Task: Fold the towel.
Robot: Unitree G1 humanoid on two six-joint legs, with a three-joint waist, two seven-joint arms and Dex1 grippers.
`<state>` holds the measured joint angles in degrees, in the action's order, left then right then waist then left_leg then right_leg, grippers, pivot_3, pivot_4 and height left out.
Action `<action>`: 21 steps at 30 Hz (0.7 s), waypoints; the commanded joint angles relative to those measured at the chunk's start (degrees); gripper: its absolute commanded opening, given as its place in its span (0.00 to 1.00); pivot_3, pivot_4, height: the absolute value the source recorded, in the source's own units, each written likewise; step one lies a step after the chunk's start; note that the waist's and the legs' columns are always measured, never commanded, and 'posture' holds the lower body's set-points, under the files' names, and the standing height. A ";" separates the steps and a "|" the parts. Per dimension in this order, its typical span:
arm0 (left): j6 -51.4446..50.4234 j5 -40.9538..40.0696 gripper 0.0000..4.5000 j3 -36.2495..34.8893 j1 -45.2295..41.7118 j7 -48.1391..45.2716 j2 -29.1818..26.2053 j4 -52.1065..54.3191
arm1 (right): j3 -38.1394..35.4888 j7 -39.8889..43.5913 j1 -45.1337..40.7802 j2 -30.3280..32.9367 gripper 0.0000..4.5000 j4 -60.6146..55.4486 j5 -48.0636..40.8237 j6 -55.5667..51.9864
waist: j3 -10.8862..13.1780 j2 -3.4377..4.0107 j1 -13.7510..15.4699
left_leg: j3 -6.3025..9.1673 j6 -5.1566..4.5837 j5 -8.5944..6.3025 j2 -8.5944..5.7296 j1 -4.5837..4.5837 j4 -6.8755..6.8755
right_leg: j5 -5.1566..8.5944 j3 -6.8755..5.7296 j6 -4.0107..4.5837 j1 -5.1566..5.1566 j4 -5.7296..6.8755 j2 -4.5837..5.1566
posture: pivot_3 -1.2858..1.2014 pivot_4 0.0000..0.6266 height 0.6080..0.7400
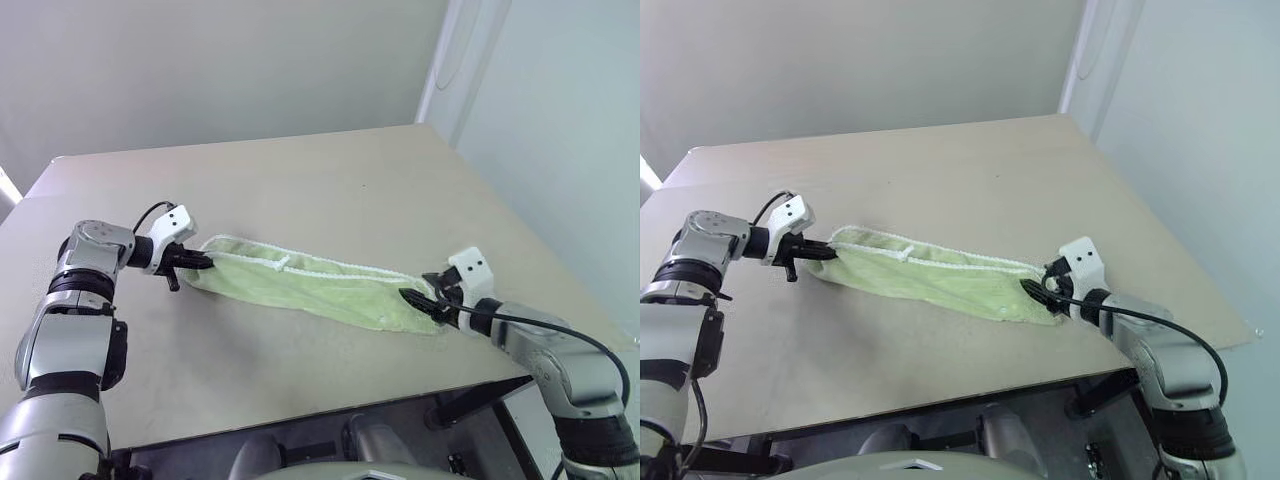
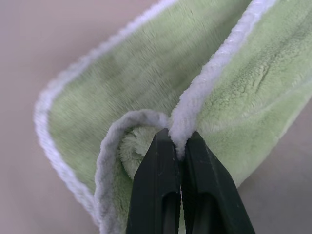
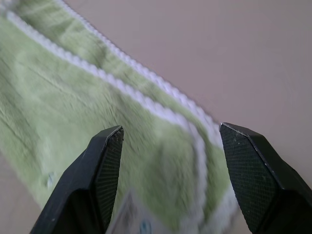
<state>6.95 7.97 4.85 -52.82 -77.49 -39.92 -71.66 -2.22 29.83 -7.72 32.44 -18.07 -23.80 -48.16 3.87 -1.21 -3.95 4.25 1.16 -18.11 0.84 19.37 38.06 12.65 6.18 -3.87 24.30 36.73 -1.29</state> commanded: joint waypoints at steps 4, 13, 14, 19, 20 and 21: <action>0.60 -1.14 0.01 -0.87 -0.13 0.72 0.41 2.21 | 2.99 1.56 -4.88 -0.56 0.73 6.05 0.88 -0.53 | 0.00 0.00 0.08 | 0.01 0.00 0.00 -0.01 0.00 0.03 | -0.01 -0.01 -0.02 0.00 0.00 0.00 | 0.52 0.00 1.00; 0.47 -1.20 0.00 -1.05 -0.04 1.60 0.35 2.42 | 3.24 1.45 -4.64 -0.92 0.59 6.95 1.26 0.12 | 0.00 0.00 0.00 | 0.02 0.00 0.00 -0.01 0.00 0.04 | -0.06 0.00 -0.11 0.01 0.03 0.00 | 0.52 0.00 1.00; 0.52 -1.16 0.00 -1.01 -0.01 1.73 0.27 2.41 | 3.16 1.39 -4.38 -0.89 0.51 6.69 1.27 0.17 | 0.00 0.00 0.01 | 0.02 0.00 0.00 -0.01 0.00 0.04 | -0.06 0.00 -0.10 0.01 0.03 0.00 | 0.52 0.00 1.00; 1.03 -0.79 0.00 -0.81 0.05 2.47 -0.09 2.04 | 2.36 1.54 -2.20 0.26 0.10 3.32 0.99 0.17 | 0.00 0.00 0.00 | 0.02 0.00 0.00 -0.01 0.00 0.04 | -0.06 -0.01 -0.10 0.01 0.05 0.00 | 0.52 0.00 1.00; 0.93 -0.86 0.00 -0.86 -0.06 2.47 -0.08 1.99 | 2.13 1.51 -1.89 0.45 0.03 2.77 0.96 0.11 | 0.00 0.00 -0.01 | 0.02 0.00 0.00 0.00 0.00 0.04 | -0.06 -0.01 -0.11 0.01 0.04 0.00 | 0.52 0.00 1.00; 0.77 -0.99 0.00 -0.98 -0.22 2.48 -0.03 1.94 | 1.93 1.51 -1.62 0.66 0.01 2.25 0.94 0.08 | 0.00 0.00 -0.02 | 0.02 0.00 0.00 -0.01 0.01 0.04 | -0.05 -0.01 -0.10 0.01 0.04 0.00 | 0.52 0.00 1.00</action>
<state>7.24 7.98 4.84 -52.04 -75.13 -39.02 -71.08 1.51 31.27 -9.06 32.52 -12.96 -22.62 -48.49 3.87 -1.21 -3.97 4.27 1.16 -18.11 0.83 19.37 38.10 12.59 6.17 -3.97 24.31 36.77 -1.29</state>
